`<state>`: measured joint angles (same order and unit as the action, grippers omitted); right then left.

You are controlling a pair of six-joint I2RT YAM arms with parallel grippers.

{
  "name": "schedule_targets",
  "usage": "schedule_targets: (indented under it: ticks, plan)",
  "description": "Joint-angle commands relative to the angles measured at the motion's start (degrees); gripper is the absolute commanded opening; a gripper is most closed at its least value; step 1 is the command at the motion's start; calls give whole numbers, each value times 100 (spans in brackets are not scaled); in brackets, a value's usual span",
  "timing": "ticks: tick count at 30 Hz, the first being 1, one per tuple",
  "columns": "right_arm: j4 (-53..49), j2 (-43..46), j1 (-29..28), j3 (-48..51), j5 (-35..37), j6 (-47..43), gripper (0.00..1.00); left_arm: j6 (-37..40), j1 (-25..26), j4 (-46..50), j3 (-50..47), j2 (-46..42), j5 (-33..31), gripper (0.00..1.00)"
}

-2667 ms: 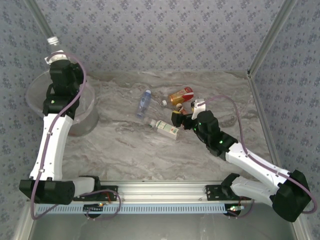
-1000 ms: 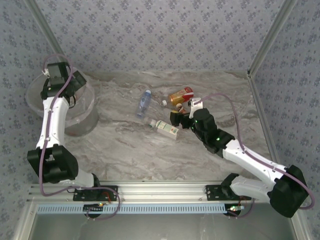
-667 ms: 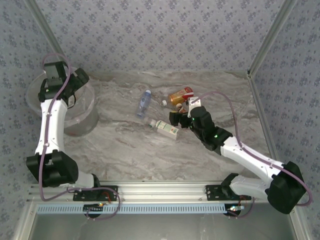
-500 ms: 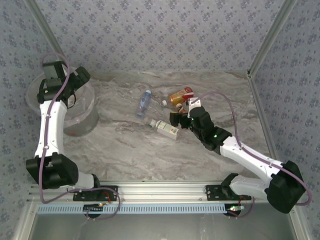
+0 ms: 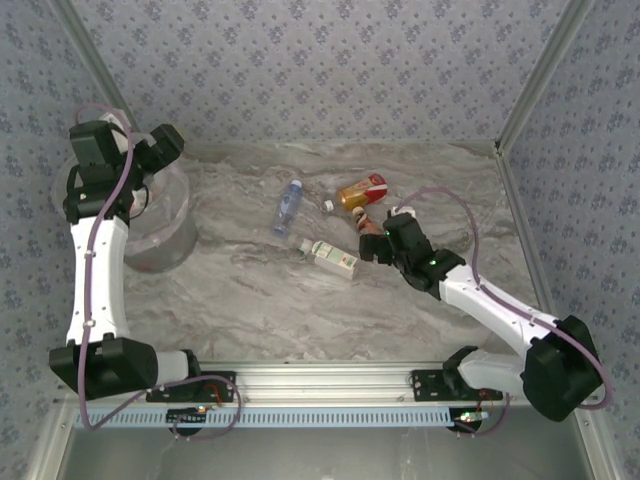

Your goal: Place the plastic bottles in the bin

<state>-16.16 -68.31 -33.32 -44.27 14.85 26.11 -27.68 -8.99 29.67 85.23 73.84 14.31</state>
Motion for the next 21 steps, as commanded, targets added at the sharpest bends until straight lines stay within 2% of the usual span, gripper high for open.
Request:
schedule_targets:
  ticks: [1,3,8,14,17,21]
  plan:
    - [-563,-134,160,-303,-283,-134,100,87,-12,-245,-112,-151,373,99]
    - [-718,-293,281,-413,-433,-206,100,97,-12,-259,-114,-166,585,100]
    - [-888,-622,520,-586,-606,-276,100,133,134,-549,-220,-278,1583,99]
    - [-1011,-1138,776,-842,-1096,-462,98,400,541,-543,-334,-552,1615,99]
    - [-1103,-1426,812,-1008,-967,-326,98,414,631,-581,-456,-679,1602,99]
    - [-1096,-1868,825,-1244,-1446,-439,96,351,664,-639,-651,-783,1533,99]
